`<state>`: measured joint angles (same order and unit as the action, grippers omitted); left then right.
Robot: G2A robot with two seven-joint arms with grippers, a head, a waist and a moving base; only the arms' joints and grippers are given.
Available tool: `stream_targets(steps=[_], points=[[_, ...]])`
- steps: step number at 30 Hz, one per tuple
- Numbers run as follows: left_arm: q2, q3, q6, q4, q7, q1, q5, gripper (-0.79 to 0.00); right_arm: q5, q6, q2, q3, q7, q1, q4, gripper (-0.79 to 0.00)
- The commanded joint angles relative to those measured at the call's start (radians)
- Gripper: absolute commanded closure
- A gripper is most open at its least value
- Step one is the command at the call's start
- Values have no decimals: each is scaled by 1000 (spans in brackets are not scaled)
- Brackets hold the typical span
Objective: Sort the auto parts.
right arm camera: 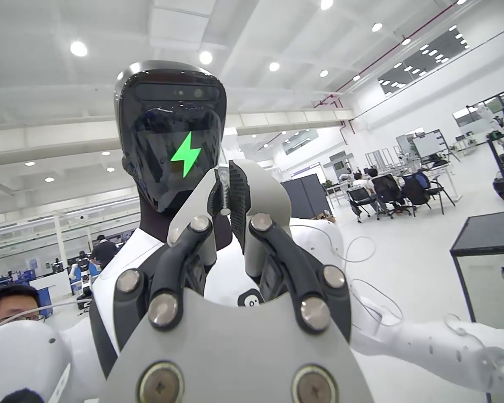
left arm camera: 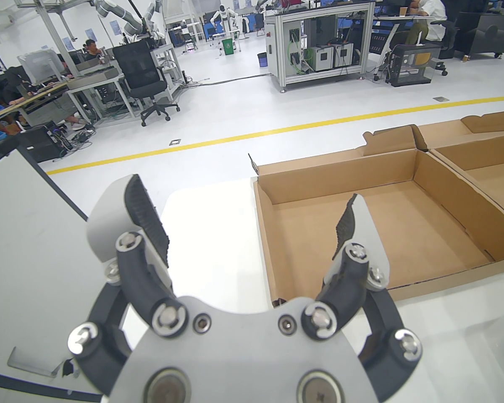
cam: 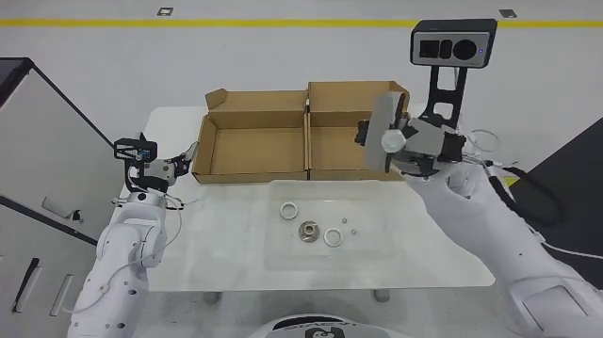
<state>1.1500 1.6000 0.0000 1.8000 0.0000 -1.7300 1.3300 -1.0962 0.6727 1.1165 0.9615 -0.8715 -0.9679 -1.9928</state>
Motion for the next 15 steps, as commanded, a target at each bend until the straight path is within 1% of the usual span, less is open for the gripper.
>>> stream_targets(steps=[1, 7, 15], points=[[0, 0, 0, 0, 0, 0, 0, -785, -35, 6, 5, 2, -18, -3, -1, 0], [0, 0, 0, 0, 0, 0, 0, -785, -147, 4, 23, 2, -64, -18, -4, 0], [0, 0, 0, 0, 0, 0, 0, -785, -152, 3, 24, 2, -66, -18, -4, 0]])
